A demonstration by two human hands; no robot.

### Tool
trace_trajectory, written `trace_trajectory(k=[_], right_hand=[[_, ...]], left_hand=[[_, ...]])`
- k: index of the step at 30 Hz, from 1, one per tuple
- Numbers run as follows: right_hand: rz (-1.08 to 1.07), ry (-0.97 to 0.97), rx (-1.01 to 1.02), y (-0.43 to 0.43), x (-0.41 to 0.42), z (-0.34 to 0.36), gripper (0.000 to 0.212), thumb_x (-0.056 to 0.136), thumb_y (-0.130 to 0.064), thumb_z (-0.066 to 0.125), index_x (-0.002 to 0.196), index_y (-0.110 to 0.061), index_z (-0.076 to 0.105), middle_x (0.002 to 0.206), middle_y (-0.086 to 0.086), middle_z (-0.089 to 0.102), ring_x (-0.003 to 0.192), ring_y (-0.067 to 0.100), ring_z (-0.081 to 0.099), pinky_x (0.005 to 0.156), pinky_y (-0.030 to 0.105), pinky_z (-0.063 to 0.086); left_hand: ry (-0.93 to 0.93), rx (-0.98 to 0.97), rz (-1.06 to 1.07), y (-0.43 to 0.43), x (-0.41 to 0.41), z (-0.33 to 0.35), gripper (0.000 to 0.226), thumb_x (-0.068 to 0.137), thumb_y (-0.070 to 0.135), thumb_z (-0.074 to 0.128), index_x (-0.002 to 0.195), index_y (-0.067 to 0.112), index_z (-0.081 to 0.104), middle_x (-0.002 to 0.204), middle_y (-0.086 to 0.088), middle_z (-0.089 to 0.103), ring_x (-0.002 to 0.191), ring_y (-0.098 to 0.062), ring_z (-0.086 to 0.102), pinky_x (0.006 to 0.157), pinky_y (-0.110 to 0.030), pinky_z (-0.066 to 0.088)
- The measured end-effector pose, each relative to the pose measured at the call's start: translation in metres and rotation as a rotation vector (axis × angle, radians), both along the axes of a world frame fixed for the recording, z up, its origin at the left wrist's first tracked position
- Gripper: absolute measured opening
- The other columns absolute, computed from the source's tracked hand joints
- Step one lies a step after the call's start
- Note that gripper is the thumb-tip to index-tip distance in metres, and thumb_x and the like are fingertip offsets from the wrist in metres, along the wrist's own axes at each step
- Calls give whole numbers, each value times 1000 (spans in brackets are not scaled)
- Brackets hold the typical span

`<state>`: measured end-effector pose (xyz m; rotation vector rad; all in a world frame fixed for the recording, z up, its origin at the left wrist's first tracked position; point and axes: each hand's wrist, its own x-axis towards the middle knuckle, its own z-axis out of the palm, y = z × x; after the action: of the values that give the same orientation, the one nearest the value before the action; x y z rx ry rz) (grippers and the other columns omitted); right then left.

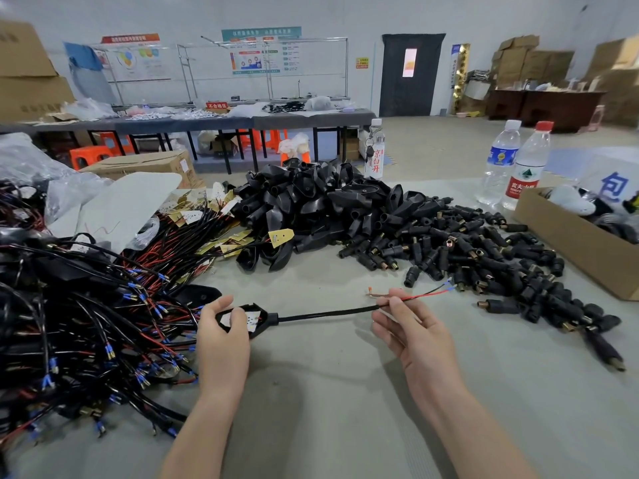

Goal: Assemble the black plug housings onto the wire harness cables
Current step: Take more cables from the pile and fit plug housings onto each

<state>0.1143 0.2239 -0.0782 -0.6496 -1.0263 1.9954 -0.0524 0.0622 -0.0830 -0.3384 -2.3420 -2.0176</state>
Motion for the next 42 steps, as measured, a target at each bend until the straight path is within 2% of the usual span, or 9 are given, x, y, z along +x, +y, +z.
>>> trace_trajectory(k=[5, 9, 11, 16, 25, 28, 32, 36, 42], right_hand=[[21, -29, 55, -6, -2, 1, 13, 97, -14, 60, 105, -13, 70, 98, 6, 76, 80, 17, 73, 68, 23, 59], [93, -45, 81, -13, -4, 1, 15, 96, -14, 61, 108, -12, 70, 96, 7, 77, 84, 17, 73, 69, 22, 58], [167, -61, 98, -19, -5, 1, 14, 94, -15, 63, 105, -13, 71, 98, 9, 77, 87, 18, 73, 70, 22, 58], [311, -119, 192, -23, -8, 0, 16, 93, -17, 64, 105, -13, 74, 102, 15, 76, 98, 28, 73, 80, 32, 60], [195, -238, 383, -5, -2, 0, 13, 93, -20, 67, 94, -26, 78, 88, -10, 75, 79, 6, 68, 61, 20, 54], [-20, -452, 628, 15, 10, 0, 12, 94, -32, 65, 104, -35, 72, 92, -21, 73, 86, -3, 66, 73, 12, 49], [-347, -979, 1051, 46, 36, -8, 34, 98, -22, 54, 131, -18, 60, 131, 3, 59, 126, 23, 48, 109, 35, 33], [-438, -1290, 1040, 62, 52, -13, 46, 98, -19, 48, 144, -17, 48, 154, 10, 39, 145, 32, 27, 119, 45, 21], [-349, -1463, 953, 66, 56, -18, 54, 102, -27, 38, 154, -23, 27, 165, 7, 16, 151, 34, 9, 119, 49, 15]], left_hand=[[257, -229, 102, 3, 11, 1, 27, 97, 14, 51, 123, 13, 56, 131, -8, 48, 122, -23, 40, 96, -34, 34], [613, -257, -187, 18, 47, 6, 25, 99, 28, 49, 122, 21, 55, 119, 9, 54, 118, 2, 43, 102, -11, 28], [627, -263, -397, 26, 61, 1, 25, 97, 41, 47, 119, 32, 54, 114, 18, 59, 114, 7, 50, 99, -10, 34], [459, -241, -562, 30, 60, -7, 20, 90, 51, 54, 109, 56, 49, 103, 26, 66, 101, 1, 64, 86, -35, 54], [508, -266, -554, 31, 58, -10, 11, 92, 42, 55, 102, 43, 59, 90, 24, 66, 81, -6, 65, 73, -39, 56], [463, -255, -524, 31, 57, -12, 9, 91, 44, 54, 94, 39, 60, 75, 18, 61, 69, -9, 59, 66, -40, 54], [464, -281, -516, 30, 57, -11, 15, 89, 45, 49, 88, 31, 55, 64, 11, 55, 58, -9, 50, 55, -30, 39], [449, -284, -523, 30, 58, -10, 19, 91, 41, 49, 85, 23, 50, 58, 3, 49, 55, -16, 46, 57, -43, 43], [449, -303, -531, 28, 57, -10, 26, 98, 41, 50, 80, 22, 46, 49, 6, 37, 47, -12, 31, 52, -36, 28]])
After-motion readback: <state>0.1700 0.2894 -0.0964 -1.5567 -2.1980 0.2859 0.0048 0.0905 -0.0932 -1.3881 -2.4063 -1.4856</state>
